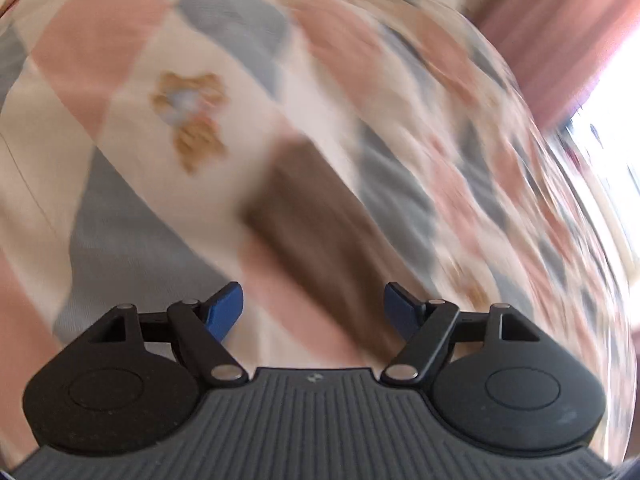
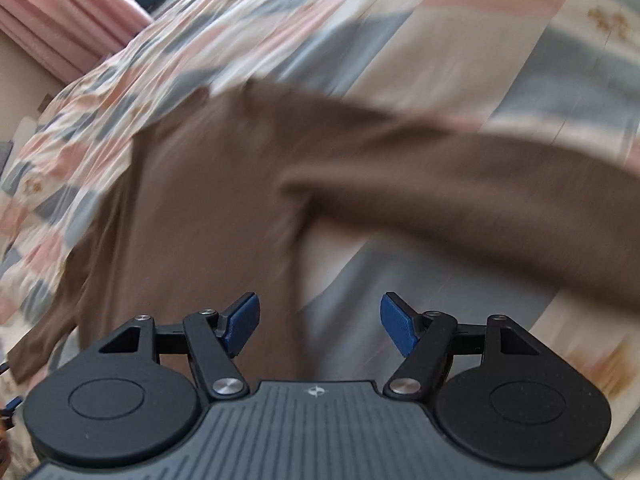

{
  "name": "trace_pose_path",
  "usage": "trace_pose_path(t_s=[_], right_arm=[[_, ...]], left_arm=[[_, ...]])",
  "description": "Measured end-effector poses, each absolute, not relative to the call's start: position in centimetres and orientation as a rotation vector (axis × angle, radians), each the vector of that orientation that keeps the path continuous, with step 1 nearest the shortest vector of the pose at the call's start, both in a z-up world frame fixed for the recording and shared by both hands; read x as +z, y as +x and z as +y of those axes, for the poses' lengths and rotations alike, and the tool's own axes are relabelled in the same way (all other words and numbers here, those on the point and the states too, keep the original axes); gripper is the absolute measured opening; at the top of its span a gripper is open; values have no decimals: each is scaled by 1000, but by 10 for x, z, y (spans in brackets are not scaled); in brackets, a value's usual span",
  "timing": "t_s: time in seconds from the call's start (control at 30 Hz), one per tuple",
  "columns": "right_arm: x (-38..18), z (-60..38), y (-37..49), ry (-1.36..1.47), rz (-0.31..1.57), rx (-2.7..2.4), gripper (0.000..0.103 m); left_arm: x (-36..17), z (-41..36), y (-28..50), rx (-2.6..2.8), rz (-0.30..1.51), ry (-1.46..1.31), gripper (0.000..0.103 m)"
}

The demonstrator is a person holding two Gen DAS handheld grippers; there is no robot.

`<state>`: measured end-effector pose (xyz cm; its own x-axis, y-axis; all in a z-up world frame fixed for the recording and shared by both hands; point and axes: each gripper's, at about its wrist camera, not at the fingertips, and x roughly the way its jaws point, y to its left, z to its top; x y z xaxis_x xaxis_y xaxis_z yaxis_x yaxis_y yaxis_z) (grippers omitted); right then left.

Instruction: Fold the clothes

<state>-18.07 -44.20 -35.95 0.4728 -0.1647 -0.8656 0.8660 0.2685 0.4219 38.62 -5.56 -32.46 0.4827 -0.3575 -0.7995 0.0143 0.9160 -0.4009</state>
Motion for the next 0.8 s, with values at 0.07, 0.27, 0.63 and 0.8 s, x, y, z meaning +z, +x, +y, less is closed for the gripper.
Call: trace_pose_path(t_s=[0.07, 0.27, 0.63, 0.8], right_arm=[[-365, -418, -164, 1106, 817, -802, 71], [-357, -385, -143, 1045, 846, -880, 73], [-347, -370, -162, 1038, 865, -982, 74], [-337, -353, -197, 1054, 857, -1067, 80]], left_arm=[[-342, -45, 410, -193, 1070, -428, 69], [-345, -35, 435, -250, 1049, -438, 1], [-342, -42, 403, -363, 809, 176, 11], [-328, -28, 391, -332, 866, 178, 29]])
